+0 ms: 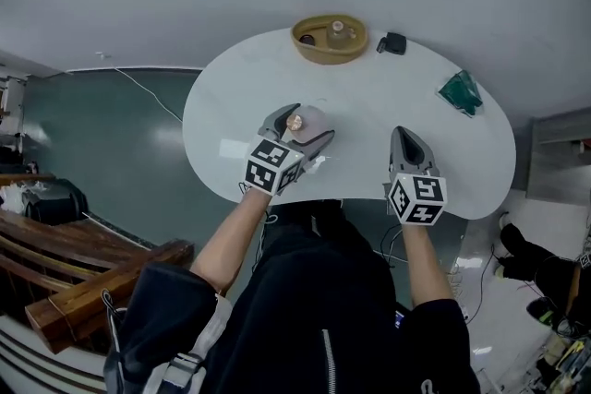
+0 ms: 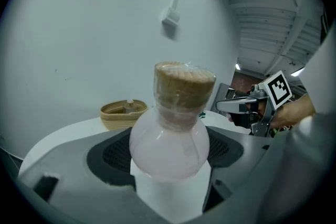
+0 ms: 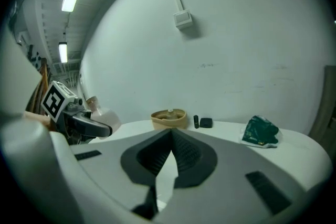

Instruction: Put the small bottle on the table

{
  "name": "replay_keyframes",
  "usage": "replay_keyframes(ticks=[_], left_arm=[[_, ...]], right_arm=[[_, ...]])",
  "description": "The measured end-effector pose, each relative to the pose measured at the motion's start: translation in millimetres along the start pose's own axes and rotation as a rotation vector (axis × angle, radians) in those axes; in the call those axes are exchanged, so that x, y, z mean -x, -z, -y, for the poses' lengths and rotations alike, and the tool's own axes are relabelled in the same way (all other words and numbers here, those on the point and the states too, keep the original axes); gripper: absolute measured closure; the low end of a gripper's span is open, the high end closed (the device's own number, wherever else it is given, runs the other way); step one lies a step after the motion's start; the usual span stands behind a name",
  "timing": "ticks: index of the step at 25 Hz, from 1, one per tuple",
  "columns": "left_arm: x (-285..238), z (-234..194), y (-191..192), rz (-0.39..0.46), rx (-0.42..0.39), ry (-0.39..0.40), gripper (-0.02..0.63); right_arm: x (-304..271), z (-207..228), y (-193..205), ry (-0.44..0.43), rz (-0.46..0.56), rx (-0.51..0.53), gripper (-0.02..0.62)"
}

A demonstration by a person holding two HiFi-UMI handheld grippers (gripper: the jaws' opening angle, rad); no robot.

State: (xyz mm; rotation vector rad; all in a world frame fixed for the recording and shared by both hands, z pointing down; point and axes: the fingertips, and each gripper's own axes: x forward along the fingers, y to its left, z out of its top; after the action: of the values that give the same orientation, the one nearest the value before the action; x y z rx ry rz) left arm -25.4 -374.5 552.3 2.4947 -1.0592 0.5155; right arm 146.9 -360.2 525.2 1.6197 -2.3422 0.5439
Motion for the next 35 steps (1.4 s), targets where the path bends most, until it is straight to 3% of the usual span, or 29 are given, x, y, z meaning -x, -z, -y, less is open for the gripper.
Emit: replay_keyframes(ticks=[9,23,35], left_arm=[[-47.7,18.3,35.2,-0.088,-0.049,0.077,0.206],[-154.9,26.7,50.0,-0.181,-0.192,0.188,0.206],[-234.8,20.0,70.6,-0.248,-0.162,0.177,0.206]], right_arm=[[1.9,18.4,35.6,0.033,-0.071,0.006,0.594],[26.8,65.1,67.9,0.197,-0.087,-0.136,0.594],[54.0,92.0,92.5,0.292,-0.125,-0.174,0.594]])
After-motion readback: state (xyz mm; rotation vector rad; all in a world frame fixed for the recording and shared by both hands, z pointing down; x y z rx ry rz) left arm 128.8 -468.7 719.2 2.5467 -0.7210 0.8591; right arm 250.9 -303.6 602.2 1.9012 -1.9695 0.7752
